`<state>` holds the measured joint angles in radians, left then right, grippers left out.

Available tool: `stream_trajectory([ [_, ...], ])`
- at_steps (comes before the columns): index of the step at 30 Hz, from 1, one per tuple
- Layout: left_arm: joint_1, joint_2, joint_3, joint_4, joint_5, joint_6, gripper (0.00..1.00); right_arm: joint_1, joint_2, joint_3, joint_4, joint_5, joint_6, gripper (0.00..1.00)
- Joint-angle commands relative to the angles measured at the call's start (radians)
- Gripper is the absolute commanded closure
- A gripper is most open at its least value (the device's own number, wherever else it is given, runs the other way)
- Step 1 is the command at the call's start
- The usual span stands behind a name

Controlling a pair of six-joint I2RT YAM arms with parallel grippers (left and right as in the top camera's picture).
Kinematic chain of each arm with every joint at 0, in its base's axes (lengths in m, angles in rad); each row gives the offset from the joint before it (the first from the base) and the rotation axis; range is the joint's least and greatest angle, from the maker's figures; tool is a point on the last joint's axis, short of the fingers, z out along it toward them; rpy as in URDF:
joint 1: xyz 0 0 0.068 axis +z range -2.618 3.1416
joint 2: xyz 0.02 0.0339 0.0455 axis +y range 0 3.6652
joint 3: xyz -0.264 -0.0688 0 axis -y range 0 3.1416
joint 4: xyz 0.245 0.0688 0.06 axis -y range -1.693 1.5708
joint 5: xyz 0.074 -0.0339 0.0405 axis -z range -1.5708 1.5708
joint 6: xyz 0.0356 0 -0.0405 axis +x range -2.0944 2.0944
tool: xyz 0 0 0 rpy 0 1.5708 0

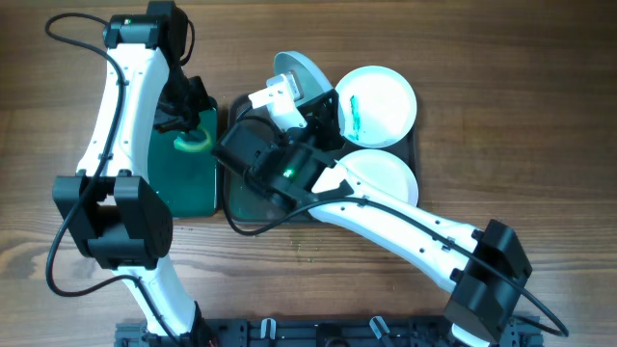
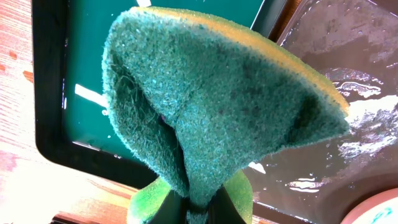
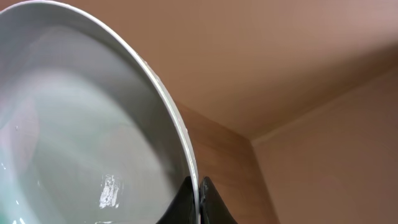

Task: Clean dirty plates on tray and stack at the side
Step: 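Lift the left plate with the right gripper and carry it right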

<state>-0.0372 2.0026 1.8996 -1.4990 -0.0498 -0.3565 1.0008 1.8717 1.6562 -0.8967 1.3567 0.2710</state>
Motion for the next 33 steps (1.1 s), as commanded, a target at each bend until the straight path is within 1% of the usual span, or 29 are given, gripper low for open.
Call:
stream_trajectory([
  [1, 0.002, -0.027, 0.018, 0.003, 0.016, 0.012, 0.96, 0.011, -0.028, 0.019, 0.004, 0.088, -0.009, 0.96],
  [6, 0.002, -0.027, 0.018, 0.003, 0.016, 0.012, 0.96, 0.011, -0.028, 0.019, 0.006, 0.066, -0.010, 0.96],
  [8, 0.002, -0.027, 0.018, 0.003, 0.016, 0.012, 0.96, 0.010, -0.028, 0.019, 0.004, -0.004, -0.010, 0.96],
  [10, 0.002, -0.027, 0.018, 0.003, 0.016, 0.012, 0.96, 0.006, -0.028, 0.019, -0.004, -0.160, -0.009, 0.96],
  [12, 0.000, -0.027, 0.018, 0.002, 0.017, 0.012, 0.96, -0.011, -0.028, 0.019, -0.023, -0.357, -0.002, 0.96],
  [16, -0.005, -0.027, 0.018, 0.003, 0.035, 0.012, 0.96, -0.090, -0.028, 0.019, -0.044, -0.727, 0.074, 0.96],
  [19, -0.016, -0.027, 0.018, 0.012, 0.066, 0.012, 0.96, -0.214, -0.028, 0.019, -0.046, -1.072, 0.080, 0.96],
  [23, -0.042, -0.027, 0.018, 0.028, 0.108, 0.011, 0.96, -0.384, -0.030, 0.019, -0.047, -1.394, 0.067, 0.96],
  [24, -0.052, -0.027, 0.018, 0.032, 0.113, 0.009, 0.96, -0.447, -0.031, 0.019, -0.047, -1.499, 0.052, 0.96],
  [26, -0.072, -0.027, 0.018, 0.038, 0.114, 0.008, 0.96, -0.537, -0.033, 0.019, -0.046, -1.626, 0.038, 0.96],
  [29, -0.111, -0.027, 0.018, 0.048, 0.114, 0.003, 0.96, -0.690, -0.038, 0.019, -0.052, -1.738, 0.024, 0.96],
  [33, -0.163, -0.027, 0.018, 0.058, 0.113, 0.001, 0.96, -0.878, -0.040, 0.018, -0.099, -1.780, 0.021, 0.96],
])
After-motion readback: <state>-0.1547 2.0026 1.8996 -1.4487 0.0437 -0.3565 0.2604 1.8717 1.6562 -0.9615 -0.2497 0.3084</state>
